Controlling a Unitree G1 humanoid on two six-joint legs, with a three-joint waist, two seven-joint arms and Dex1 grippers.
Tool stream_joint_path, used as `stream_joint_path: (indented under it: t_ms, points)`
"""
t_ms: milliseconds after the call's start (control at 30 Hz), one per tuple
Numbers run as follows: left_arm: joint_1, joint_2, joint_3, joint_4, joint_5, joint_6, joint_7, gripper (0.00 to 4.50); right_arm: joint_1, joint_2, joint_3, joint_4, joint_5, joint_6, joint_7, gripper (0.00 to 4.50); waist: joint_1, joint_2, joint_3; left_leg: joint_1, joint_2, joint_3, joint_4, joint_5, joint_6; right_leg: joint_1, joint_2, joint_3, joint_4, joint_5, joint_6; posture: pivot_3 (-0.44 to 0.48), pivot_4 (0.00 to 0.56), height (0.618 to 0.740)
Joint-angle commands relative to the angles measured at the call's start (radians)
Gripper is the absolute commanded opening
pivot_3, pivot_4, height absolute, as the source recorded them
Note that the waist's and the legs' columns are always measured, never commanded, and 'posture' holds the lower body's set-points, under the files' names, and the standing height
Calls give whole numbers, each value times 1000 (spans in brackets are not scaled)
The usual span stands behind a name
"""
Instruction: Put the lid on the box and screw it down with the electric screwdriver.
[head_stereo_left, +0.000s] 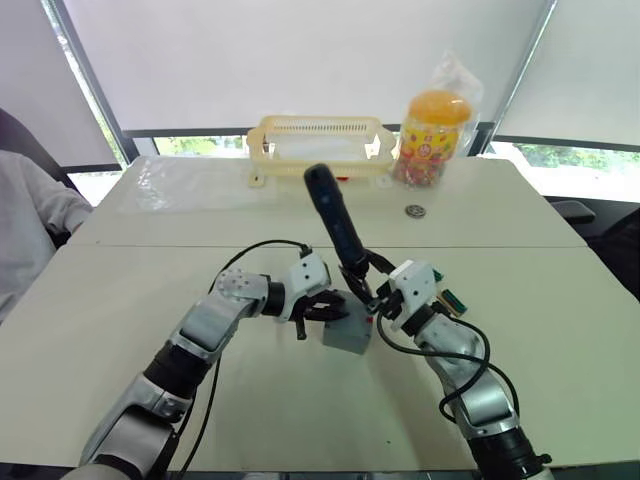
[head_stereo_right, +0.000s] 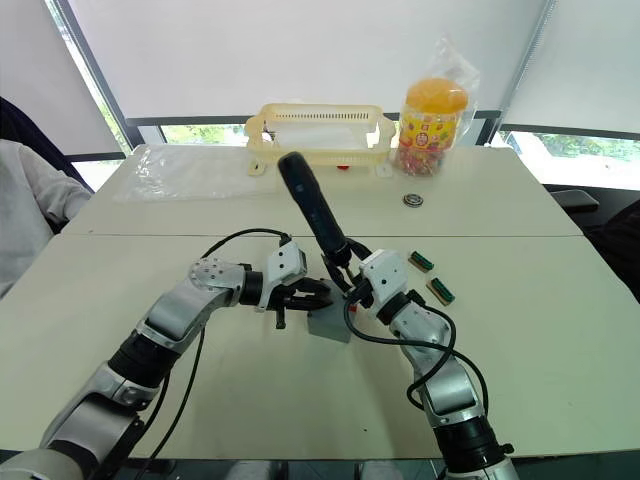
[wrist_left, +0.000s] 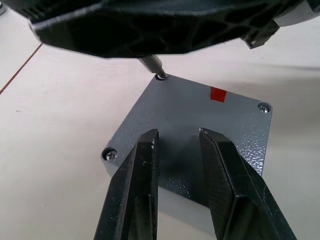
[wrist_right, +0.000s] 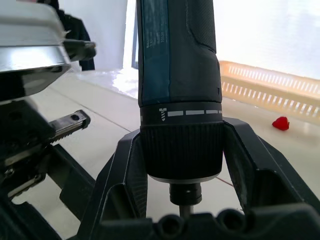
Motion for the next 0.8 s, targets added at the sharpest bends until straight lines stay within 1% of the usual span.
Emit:
stream_joint_path:
  t_ms: [33, 133, 333, 800]
  points:
    - [16, 9, -69, 64, 80, -7, 2, 1245, 58, 24, -23, 9, 60, 29, 1, 1989, 0, 0, 0, -1, 0, 0, 0, 0, 0, 0, 0, 0, 0, 0, 0, 0, 150, 740]
    - [16, 10, -89, 88, 102, -26, -3, 1245, 67, 36, -37, -27, 83, 32, -8, 1989, -1, 1, 1, -2, 0, 0, 0, 0, 0, 0, 0, 0, 0, 0, 0, 0, 150, 740]
    - [14, 3, -88, 109, 111, -38, -4, 1245, 94, 32, -35, -57, 76, 21, -17, 1989, -1, 3, 2, -3, 0, 0, 0, 0, 0, 0, 0, 0, 0, 0, 0, 0, 150, 740]
    - [20, 7, -95, 90, 114, -41, -11, 1245, 134, 30, -44, -21, 63, -24, -36, 1989, -1, 4, 2, -3, 0, 0, 0, 0, 0, -1, 0, 0, 0, 0, 0, 0, 150, 740]
